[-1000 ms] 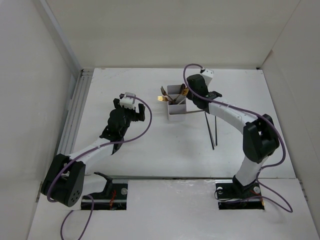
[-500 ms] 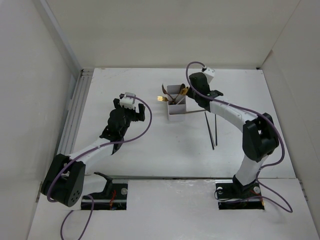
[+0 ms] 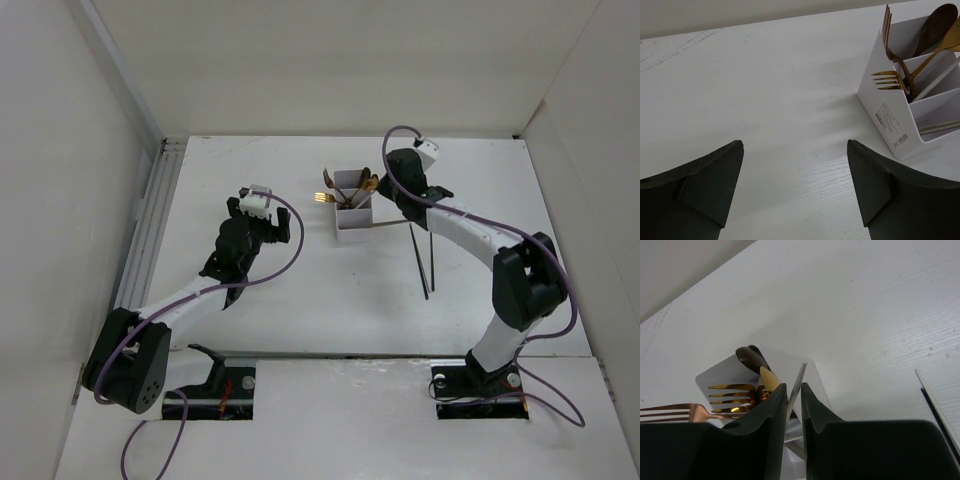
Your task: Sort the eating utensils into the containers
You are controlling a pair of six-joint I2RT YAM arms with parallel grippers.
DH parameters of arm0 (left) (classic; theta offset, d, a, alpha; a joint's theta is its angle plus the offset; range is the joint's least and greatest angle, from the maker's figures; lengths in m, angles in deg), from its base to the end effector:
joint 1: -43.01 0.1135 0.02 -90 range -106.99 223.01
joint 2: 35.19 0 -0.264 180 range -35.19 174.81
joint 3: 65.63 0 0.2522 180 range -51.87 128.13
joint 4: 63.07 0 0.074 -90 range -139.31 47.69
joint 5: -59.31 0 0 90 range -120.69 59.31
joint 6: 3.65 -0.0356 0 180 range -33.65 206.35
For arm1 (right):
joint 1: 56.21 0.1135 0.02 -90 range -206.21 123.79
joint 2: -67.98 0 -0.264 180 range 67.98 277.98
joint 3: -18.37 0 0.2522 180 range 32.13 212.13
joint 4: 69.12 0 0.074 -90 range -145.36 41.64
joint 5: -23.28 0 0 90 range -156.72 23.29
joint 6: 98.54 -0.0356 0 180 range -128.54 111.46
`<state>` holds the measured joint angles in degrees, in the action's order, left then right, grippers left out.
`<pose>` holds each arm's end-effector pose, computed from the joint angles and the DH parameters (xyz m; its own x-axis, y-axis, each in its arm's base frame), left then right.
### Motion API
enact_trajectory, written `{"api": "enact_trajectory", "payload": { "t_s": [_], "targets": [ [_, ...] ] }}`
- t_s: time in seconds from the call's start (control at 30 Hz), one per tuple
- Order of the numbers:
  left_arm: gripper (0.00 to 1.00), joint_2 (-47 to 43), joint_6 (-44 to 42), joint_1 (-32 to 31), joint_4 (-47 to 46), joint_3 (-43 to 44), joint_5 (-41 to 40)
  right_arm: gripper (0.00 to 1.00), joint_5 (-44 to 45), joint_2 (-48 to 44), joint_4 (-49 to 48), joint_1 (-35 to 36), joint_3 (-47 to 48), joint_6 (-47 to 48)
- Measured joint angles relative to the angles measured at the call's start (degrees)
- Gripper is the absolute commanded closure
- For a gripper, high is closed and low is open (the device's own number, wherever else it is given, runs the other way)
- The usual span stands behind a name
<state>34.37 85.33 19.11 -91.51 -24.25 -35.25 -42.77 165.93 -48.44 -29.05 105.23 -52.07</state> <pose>0.2385 -0.1026 0.2423 0.0100 0.0150 -0.9998 0.3310 0.9435 0.0174 0.3577 0.1673 0.2704 -0.4155 0.4943 -0.7636 0.2428 0.8693 0.4306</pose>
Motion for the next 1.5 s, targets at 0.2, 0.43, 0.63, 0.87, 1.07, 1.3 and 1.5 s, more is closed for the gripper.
{"api": "enact_trajectory", "payload": {
  "t_s": [0.2,0.43,0.63,0.87,1.07,1.3,1.5],
  "targets": [
    [0.18,0.0,0.0,0.0,0.0,-0.3,0.0,0.79,-0.7,0.0,-3.1,-1.6,0.0,0.0],
    [0.18,-0.3,0.0,0.0,0.0,-0.3,0.0,0.8,-1.7,0.3,-4.9,-2.4,0.0,0.0],
    [0.18,-0.8,0.0,0.0,0.0,-0.3,0.0,0.88,-3.3,0.9,-4.9,-2.4,0.0,0.0],
    [0.18,-0.8,0.0,0.0,0.0,-0.3,0.0,1.0,-2.8,0.8,-6.4,-2.3,-0.9,-0.2],
    [0.18,-0.8,0.0,0.0,0.0,-0.3,0.0,1.0,0.5,-1.3,-6.3,-1.1,-0.9,4.2],
    [0.18,-0.8,0.0,0.0,0.0,-0.4,0.0,1.0,4.2,-8.1,-5.6,1.4,-0.8,10.3],
    [0.18,-1.1,0.0,0.0,0.0,-0.4,0.0,1.0,5.8,-12.6,-4.9,3.2,-0.9,12.0]
  ]
}}
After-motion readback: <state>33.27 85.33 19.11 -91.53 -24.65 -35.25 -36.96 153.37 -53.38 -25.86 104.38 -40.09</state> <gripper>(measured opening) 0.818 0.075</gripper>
